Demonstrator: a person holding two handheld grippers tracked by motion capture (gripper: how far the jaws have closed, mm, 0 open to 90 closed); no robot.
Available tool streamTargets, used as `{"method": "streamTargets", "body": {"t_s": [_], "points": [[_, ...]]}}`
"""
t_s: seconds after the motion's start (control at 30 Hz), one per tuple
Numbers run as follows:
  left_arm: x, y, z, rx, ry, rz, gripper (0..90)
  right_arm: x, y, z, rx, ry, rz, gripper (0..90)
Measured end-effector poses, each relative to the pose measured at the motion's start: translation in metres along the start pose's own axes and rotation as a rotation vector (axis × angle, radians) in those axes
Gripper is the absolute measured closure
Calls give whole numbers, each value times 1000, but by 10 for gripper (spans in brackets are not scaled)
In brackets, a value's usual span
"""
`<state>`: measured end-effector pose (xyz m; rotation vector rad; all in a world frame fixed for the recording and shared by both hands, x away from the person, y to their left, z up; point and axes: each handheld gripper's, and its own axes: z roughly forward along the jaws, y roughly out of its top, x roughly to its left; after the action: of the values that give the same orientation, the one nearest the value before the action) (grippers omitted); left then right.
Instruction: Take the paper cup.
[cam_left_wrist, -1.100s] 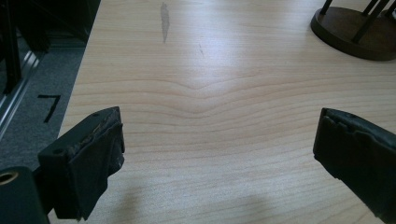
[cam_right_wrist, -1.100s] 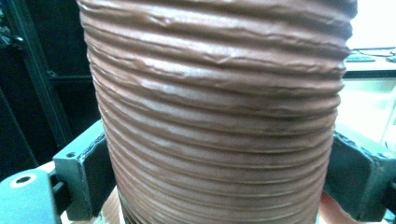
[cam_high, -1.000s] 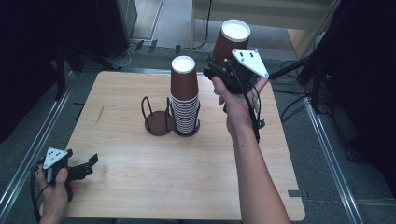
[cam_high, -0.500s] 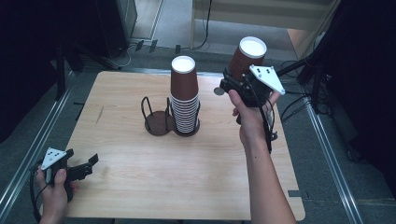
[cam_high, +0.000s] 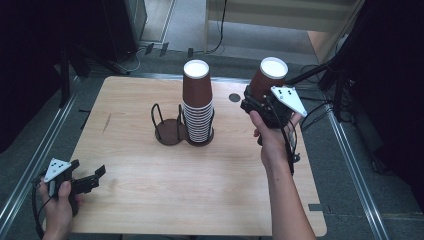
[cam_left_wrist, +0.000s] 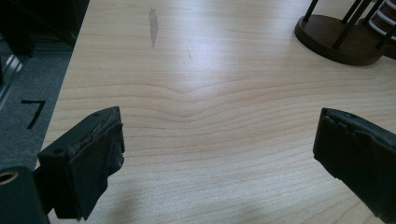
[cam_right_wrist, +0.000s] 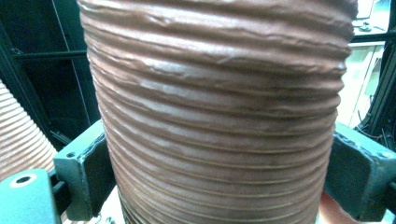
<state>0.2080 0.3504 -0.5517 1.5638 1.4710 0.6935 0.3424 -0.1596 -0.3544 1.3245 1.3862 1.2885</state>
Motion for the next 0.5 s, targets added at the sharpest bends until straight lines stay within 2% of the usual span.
{"method": "streamTargets", "body": {"t_s": [0.23, 0.43, 0.5], "points": [[-1, 0, 0, -7, -10, 7, 27, -2, -9, -6, 7, 9, -15, 90], [1, 1, 1, -77, -14, -26, 27, -4, -19, -12, 16, 14, -19, 90], [-1, 2, 1, -86, -2, -18, 27, -8, -25, -15, 22, 16, -12, 90]]}}
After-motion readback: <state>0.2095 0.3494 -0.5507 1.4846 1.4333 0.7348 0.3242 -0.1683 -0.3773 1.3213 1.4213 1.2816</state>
